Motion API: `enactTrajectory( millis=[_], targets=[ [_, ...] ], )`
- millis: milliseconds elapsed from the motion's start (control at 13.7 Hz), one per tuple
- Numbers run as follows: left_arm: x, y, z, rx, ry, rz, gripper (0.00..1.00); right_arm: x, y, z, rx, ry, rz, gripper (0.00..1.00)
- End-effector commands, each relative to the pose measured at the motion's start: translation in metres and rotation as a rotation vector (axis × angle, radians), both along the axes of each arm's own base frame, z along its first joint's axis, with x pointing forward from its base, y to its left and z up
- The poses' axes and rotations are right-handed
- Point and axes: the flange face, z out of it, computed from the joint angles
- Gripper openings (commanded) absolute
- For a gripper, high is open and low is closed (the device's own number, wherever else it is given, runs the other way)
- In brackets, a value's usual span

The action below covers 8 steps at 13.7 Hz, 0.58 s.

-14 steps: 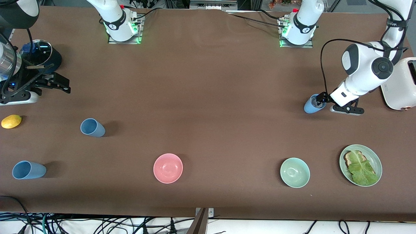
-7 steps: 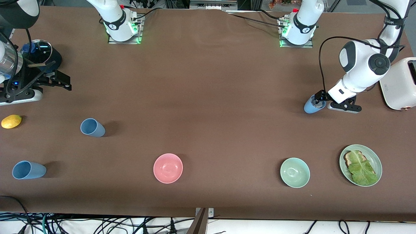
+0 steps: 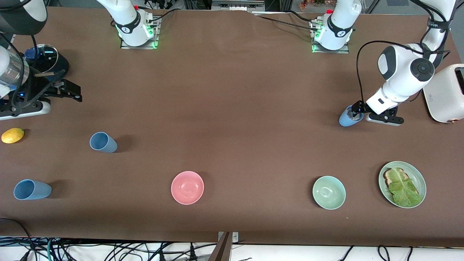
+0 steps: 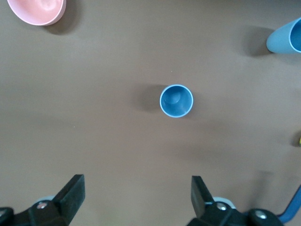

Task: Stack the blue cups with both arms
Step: 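Grasp the tissue cup with the left gripper while the right gripper reaches another cup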

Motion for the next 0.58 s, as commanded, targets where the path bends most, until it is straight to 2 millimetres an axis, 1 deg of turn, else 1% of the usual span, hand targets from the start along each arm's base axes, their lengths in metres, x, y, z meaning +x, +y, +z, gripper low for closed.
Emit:
enactTrajectory(
  millis=[0, 73, 146, 219, 512],
  targets=[
    [-0.007, 0.003, -0.004, -0.001, -0.011, -0.02, 1.0, -0.001, 0.002, -0.038, 0.004, -0.009, 0.032, 1.0],
    [-0.007, 0.003, -0.004, 0.0, -0.02, -0.021, 1.0, -0.001, 0.002, -0.05, 0.005, -0.018, 0.038, 1.0],
    [-0.011, 0.002, -0.007, 0.0, -0.022, -0.022, 1.0, -0.001, 0.002, -0.057, 0.004, -0.027, 0.039, 1.0],
    [-0.012, 0.001, -0.009, 0.001, -0.029, -0.022, 1.0, -0.001, 0.003, -0.06, 0.006, -0.03, 0.038, 1.0],
    [-0.013, 0.001, -0.019, 0.006, -0.035, -0.024, 1.0, -0.001, 0.002, -0.061, 0.01, -0.029, 0.051, 1.0]
  ],
)
